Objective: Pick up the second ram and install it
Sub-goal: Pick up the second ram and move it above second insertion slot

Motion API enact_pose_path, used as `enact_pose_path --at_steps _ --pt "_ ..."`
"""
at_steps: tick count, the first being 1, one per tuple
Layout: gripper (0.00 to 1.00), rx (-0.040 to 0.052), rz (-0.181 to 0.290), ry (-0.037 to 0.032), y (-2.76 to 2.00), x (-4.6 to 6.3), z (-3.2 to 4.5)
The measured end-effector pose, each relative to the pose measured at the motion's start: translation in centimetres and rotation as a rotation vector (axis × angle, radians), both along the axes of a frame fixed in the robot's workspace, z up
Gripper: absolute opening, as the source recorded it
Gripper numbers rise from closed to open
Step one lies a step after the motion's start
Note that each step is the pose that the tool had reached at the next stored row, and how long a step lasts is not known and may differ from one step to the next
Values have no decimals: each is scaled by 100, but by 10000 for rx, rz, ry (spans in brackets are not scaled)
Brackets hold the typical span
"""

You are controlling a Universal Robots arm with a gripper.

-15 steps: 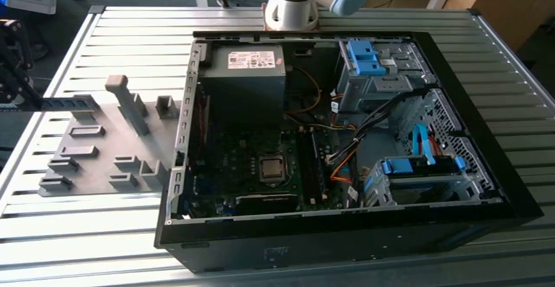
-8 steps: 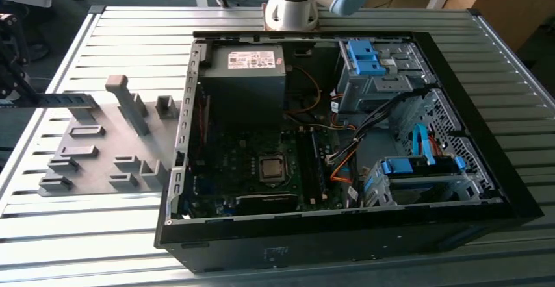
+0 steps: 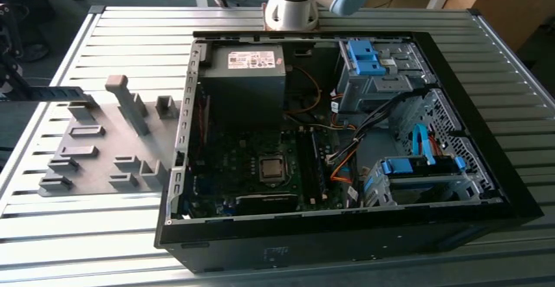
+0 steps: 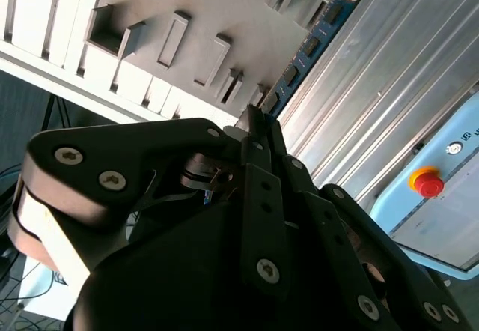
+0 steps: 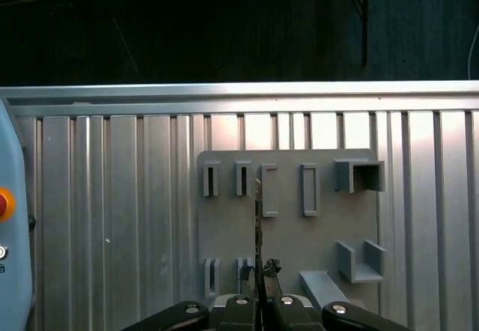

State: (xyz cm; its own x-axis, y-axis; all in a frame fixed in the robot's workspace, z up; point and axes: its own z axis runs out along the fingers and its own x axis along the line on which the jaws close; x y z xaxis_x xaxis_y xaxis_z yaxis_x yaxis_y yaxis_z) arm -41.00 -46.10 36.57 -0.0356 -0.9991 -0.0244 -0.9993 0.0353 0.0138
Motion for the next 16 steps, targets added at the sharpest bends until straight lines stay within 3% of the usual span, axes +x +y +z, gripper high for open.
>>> enact_pose_path --at_steps 16 --pt "14 0 0 0 0 0 248"
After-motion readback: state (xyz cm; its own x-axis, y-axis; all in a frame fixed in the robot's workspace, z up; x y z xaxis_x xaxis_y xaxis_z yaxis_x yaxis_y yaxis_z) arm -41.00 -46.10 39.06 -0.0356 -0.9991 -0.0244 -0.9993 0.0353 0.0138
